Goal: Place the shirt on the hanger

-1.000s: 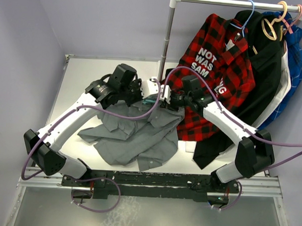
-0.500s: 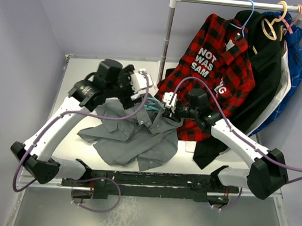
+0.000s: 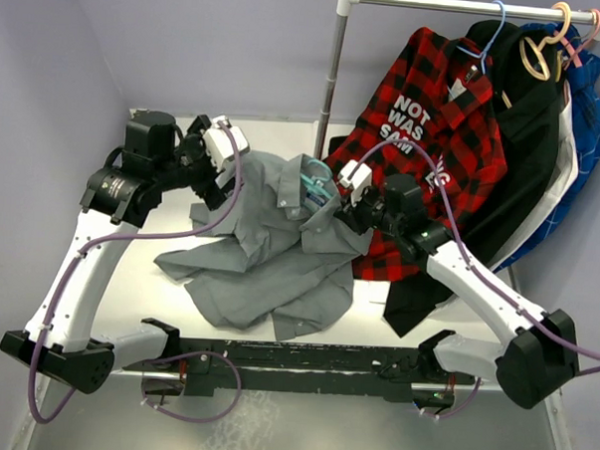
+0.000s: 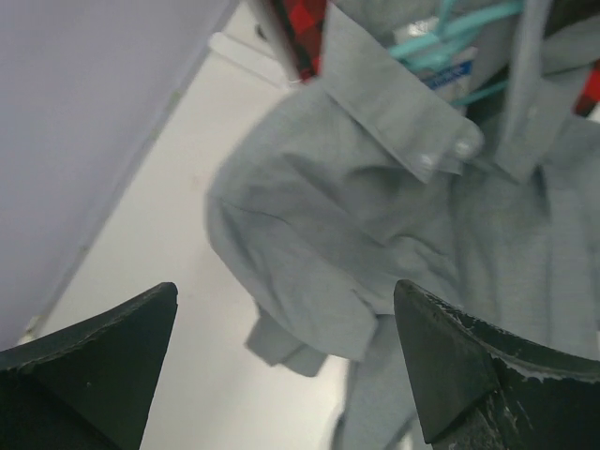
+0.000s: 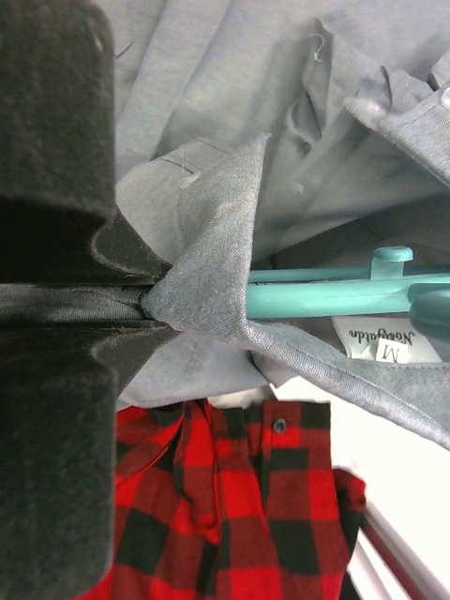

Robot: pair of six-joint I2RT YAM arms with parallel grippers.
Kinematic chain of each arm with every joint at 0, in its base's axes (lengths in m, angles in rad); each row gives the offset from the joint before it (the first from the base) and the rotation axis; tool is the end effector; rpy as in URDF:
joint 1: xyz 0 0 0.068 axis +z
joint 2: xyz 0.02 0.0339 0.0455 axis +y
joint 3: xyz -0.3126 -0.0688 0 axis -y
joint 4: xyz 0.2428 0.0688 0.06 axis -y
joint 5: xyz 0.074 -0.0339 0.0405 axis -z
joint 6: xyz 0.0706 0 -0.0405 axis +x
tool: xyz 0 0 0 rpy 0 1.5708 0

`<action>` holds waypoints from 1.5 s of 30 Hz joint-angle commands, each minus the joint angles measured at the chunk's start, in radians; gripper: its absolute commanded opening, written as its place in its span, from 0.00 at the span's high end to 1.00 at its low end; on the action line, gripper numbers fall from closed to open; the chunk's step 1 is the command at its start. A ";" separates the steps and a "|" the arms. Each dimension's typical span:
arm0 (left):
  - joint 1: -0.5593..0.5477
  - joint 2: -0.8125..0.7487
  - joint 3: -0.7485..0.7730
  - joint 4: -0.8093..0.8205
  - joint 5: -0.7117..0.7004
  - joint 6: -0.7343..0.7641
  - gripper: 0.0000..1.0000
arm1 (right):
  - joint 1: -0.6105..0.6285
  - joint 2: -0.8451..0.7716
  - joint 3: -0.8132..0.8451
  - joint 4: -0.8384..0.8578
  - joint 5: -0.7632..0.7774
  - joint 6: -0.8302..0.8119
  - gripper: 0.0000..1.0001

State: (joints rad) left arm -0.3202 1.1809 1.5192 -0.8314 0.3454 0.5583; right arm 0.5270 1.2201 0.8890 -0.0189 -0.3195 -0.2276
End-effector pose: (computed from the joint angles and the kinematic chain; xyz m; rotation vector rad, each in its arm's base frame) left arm 0.2146 -0.0963 0.4733 1.0537 1.7453 -0.2072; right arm 0.2431 0.1671 0.3365 -0.9099 1.7078 0.5070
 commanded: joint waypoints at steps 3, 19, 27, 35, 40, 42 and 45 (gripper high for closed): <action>0.005 -0.023 -0.033 -0.074 0.293 -0.101 0.00 | -0.003 -0.060 0.104 -0.001 0.130 0.197 1.00; -0.140 0.023 -0.116 0.225 -0.007 -0.333 0.00 | 0.005 -0.041 0.667 -0.467 0.374 0.386 1.00; -0.104 -0.009 -0.145 0.246 -0.048 -0.350 0.00 | -0.028 0.023 0.951 -0.826 0.470 0.376 1.00; -0.106 -0.003 -0.132 0.268 -0.065 -0.352 0.00 | -0.079 0.135 1.361 -1.041 0.449 0.419 1.00; -0.106 -0.008 -0.099 0.269 -0.023 -0.396 0.00 | -0.102 0.178 1.372 -1.068 0.534 0.423 1.00; -0.107 -0.013 -0.102 0.270 0.000 -0.401 0.00 | -0.122 0.201 1.397 -1.066 0.548 0.414 1.00; -0.106 -0.023 -0.102 0.268 0.006 -0.398 0.00 | -0.144 0.242 1.428 -1.078 0.590 0.405 1.00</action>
State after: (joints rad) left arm -0.4267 1.1854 1.3792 -0.5999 0.3153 0.1917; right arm 0.4126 1.4139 2.2623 -1.1194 0.1909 0.1734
